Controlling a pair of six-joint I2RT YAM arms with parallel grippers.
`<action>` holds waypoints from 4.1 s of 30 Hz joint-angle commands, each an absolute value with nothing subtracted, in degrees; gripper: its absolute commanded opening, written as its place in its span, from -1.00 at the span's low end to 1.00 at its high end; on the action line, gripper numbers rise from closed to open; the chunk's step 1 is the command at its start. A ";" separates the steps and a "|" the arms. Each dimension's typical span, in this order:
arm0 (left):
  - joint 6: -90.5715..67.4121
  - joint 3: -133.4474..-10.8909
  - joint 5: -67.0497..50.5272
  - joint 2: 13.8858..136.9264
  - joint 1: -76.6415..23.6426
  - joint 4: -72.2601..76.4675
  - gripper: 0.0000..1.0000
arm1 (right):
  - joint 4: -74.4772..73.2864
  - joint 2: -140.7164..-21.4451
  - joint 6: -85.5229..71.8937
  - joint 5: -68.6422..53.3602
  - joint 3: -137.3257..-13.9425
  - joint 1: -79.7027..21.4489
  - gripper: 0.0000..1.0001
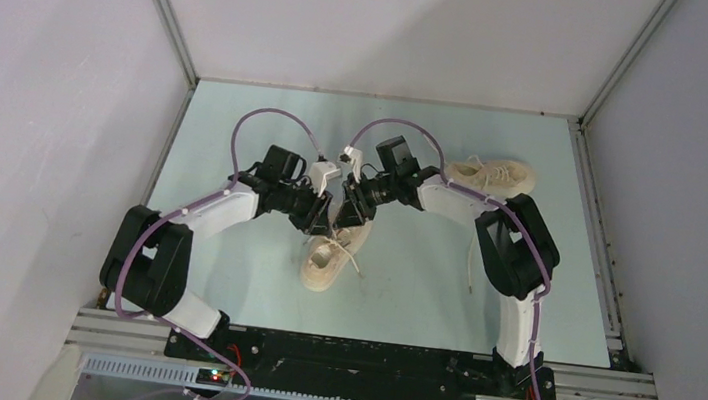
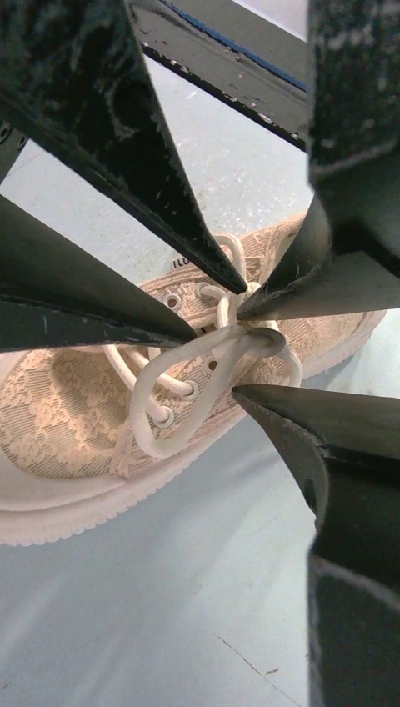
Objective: Tie the shoes
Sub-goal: Cross the shoelace with the shoelace.
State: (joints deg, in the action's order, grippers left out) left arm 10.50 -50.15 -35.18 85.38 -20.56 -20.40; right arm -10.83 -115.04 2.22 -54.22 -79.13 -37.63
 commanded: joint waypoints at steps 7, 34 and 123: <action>9.74 -53.08 -40.65 83.42 -18.80 -18.18 -0.27 | -12.60 -112.41 3.34 -54.90 -80.76 -36.87 -0.38; 12.34 -53.05 -39.14 84.53 -18.64 -22.41 -0.96 | -18.81 -118.27 9.94 -46.08 -86.19 -41.36 -0.53; 5.25 -49.86 -44.13 88.39 -19.13 -16.03 -1.00 | -12.61 -121.69 3.44 -48.69 -88.00 -50.51 -0.35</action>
